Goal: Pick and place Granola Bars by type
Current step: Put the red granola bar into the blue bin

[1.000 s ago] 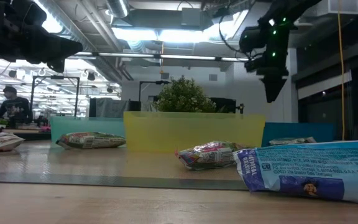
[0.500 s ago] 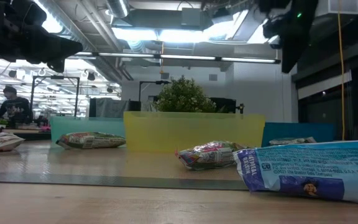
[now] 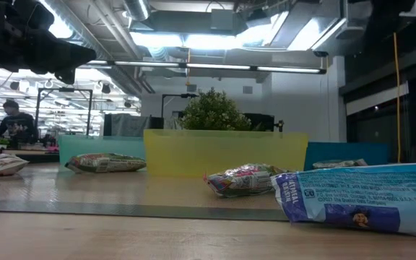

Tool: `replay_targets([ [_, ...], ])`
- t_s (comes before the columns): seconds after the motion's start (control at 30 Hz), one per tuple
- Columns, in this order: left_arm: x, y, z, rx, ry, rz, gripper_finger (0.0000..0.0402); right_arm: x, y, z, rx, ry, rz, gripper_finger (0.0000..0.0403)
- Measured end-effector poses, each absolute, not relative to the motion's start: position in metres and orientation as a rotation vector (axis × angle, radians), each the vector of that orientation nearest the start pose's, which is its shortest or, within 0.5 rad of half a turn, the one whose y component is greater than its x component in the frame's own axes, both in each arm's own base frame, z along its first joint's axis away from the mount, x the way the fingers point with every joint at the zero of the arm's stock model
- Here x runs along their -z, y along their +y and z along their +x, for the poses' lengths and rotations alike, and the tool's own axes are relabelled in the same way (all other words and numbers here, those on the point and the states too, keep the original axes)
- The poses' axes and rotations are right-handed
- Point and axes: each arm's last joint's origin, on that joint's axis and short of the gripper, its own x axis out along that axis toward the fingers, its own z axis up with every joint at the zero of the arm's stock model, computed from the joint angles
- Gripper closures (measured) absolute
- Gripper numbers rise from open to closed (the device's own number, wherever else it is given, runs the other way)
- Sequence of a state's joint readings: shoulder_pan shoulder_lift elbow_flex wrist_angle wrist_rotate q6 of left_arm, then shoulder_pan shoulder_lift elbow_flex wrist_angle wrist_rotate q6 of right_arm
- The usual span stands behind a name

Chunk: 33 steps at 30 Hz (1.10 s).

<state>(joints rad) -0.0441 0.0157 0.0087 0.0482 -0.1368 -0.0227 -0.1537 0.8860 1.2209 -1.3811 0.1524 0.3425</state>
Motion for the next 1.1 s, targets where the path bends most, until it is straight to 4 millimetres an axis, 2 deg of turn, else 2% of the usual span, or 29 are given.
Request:
replay_targets([
  [0.17,-0.17,0.0,0.098,-0.092,-0.042,-0.026,0.0393,-0.365,-0.009,0.104,0.371,0.964,0.341,0.019],
  [0.43,-0.17,0.0,0.098,-0.092,-0.042,-0.026,0.039,-0.364,0.005,0.107,0.293,0.981,0.353,0.019],
  [0.53,-0.17,0.0,0.098,-0.092,-0.042,-0.026,0.0392,-0.362,0.015,0.112,0.212,1.027,0.4,0.019],
  [0.7,-0.17,0.0,0.098,-0.092,-0.042,-0.026,0.0393,-0.353,0.04,0.131,0.113,1.134,0.404,0.019],
  [0.87,-0.17,0.0,0.098,-0.092,-0.042,-0.026,0.0391,-0.336,0.073,0.153,0.013,1.265,0.255,0.019],
  [1.1,-0.17,0.0,0.098,-0.092,-0.042,-0.026,0.0393,-0.319,0.107,0.164,-0.093,1.365,0.122,0.019],
])
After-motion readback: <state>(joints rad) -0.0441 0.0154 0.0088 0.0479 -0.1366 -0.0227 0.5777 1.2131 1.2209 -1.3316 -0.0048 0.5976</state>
